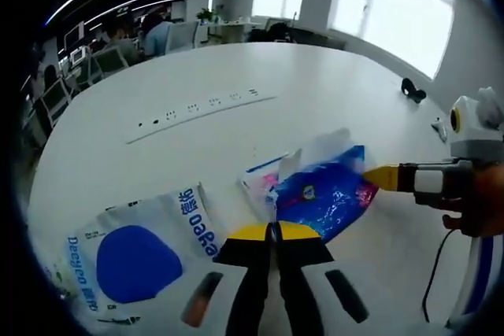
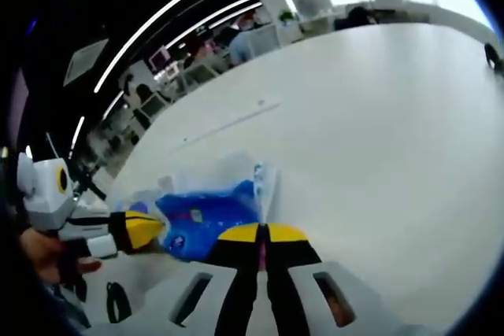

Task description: Arrange the tabletop items into an orderly group along one side of the table until the central work area is clear of visible clutter.

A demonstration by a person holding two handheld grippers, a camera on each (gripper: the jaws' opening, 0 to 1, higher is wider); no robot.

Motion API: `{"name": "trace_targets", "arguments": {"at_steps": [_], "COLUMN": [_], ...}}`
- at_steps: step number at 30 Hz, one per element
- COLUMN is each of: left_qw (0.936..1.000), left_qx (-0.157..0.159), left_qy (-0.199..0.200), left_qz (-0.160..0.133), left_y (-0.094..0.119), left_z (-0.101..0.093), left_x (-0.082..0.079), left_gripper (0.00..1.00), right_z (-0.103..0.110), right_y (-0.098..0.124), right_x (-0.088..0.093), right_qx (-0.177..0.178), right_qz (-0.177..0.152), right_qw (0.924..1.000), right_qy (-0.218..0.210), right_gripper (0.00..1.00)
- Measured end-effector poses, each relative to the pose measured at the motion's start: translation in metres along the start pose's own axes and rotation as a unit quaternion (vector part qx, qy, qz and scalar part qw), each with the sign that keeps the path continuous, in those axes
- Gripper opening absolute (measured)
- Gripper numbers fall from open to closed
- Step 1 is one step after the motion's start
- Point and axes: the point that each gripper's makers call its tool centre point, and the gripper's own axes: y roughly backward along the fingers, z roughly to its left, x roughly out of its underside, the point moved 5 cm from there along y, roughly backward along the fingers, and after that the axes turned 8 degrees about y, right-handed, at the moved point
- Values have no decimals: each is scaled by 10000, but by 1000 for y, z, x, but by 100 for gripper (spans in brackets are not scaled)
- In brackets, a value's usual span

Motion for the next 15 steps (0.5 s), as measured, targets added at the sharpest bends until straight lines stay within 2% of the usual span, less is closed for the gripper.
{"name": "trace_targets", "arguments": {"at_steps": [7, 15], "left_qw": [9999, 9995], "left_qx": [-42, -128], "left_qy": [59, 274], "left_qz": [-89, -62], "left_y": [9, 17], "left_z": [4, 16], "left_x": [-6, -1], "left_gripper": [1, 0], "right_z": [9, 21], "right_y": [1, -4], "right_x": [-11, -13], "right_qx": [-60, -177], "right_qz": [-129, -142], "right_qw": [9999, 9996], "right_qy": [89, 165], "right_gripper": [0, 0]}}
